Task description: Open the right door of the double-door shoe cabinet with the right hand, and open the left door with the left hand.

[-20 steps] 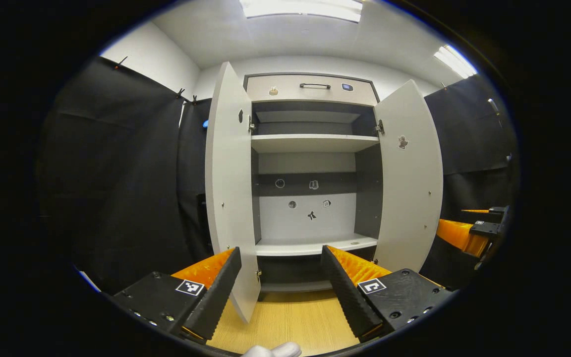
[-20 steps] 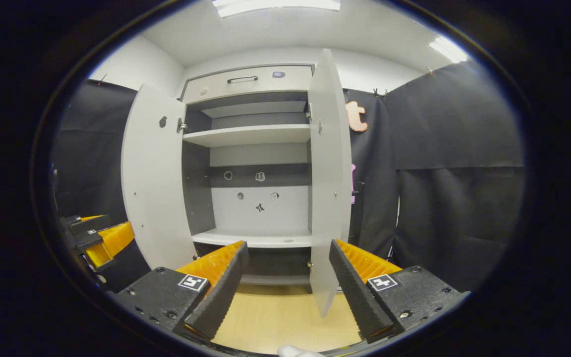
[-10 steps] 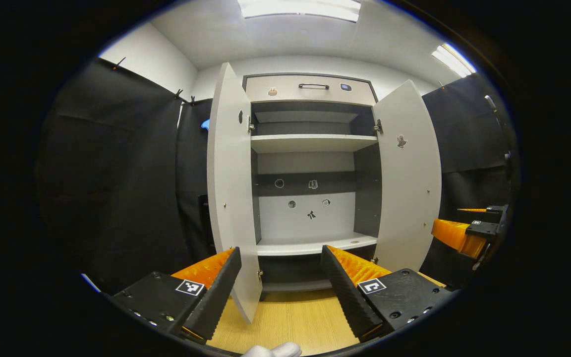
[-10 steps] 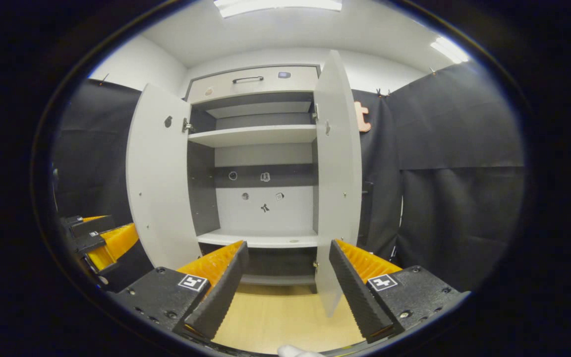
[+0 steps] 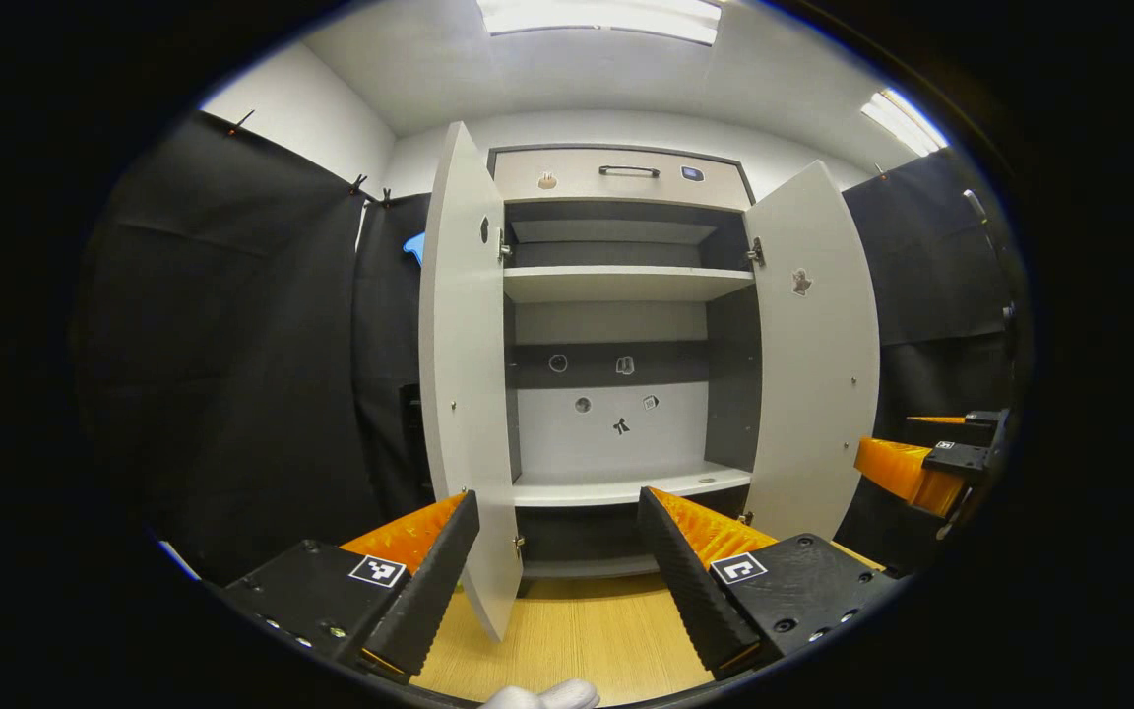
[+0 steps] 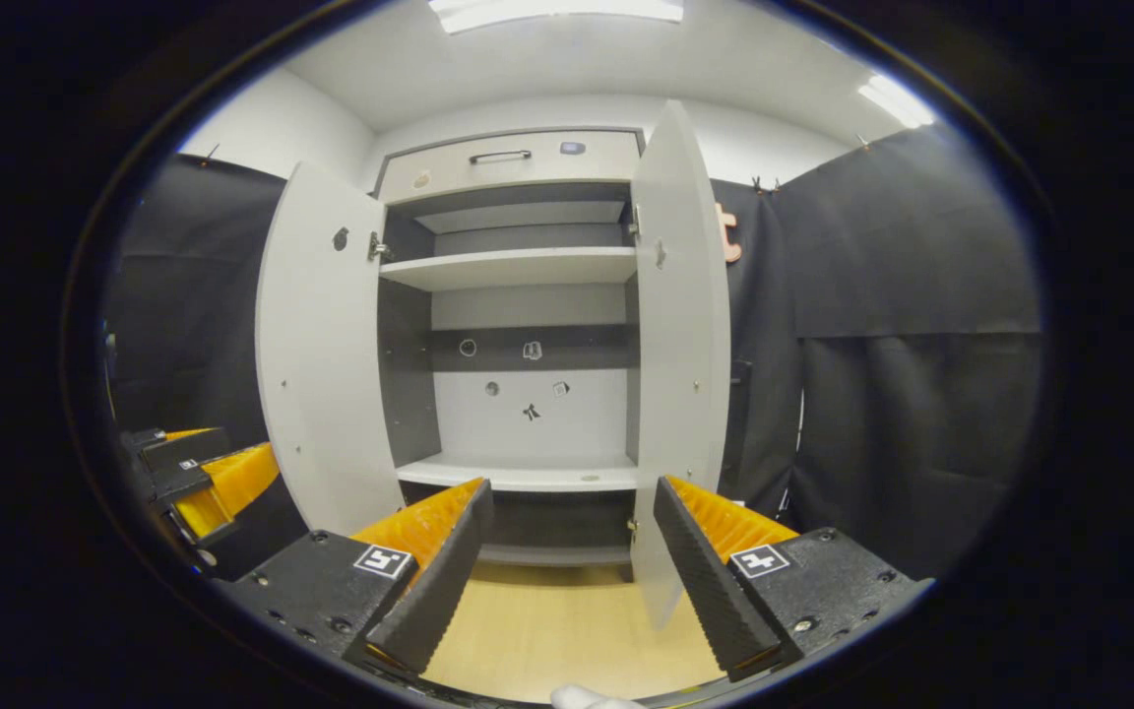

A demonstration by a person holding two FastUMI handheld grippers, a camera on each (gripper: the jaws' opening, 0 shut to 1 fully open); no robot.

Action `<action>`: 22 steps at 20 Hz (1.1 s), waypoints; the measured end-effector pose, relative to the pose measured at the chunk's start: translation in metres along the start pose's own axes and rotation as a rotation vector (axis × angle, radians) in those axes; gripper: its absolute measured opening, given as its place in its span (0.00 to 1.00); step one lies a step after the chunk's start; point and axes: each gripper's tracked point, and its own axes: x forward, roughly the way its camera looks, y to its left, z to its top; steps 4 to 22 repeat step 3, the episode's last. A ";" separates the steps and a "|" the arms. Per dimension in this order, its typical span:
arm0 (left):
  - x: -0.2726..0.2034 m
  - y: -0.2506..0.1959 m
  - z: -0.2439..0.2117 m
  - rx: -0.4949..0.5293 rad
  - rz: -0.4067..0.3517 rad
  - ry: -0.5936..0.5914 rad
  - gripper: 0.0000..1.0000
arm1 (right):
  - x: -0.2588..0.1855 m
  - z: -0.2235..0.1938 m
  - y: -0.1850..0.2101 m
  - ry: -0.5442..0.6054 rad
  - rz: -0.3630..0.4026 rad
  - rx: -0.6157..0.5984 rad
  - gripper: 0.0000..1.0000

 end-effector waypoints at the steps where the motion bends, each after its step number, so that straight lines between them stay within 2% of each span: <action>1: 0.001 0.001 0.000 0.000 0.000 0.001 0.96 | 0.000 0.000 0.000 -0.001 0.000 0.001 1.00; 22: 0.002 0.000 0.000 -0.001 0.000 0.003 0.96 | 0.000 0.000 0.000 0.000 -0.001 0.002 1.00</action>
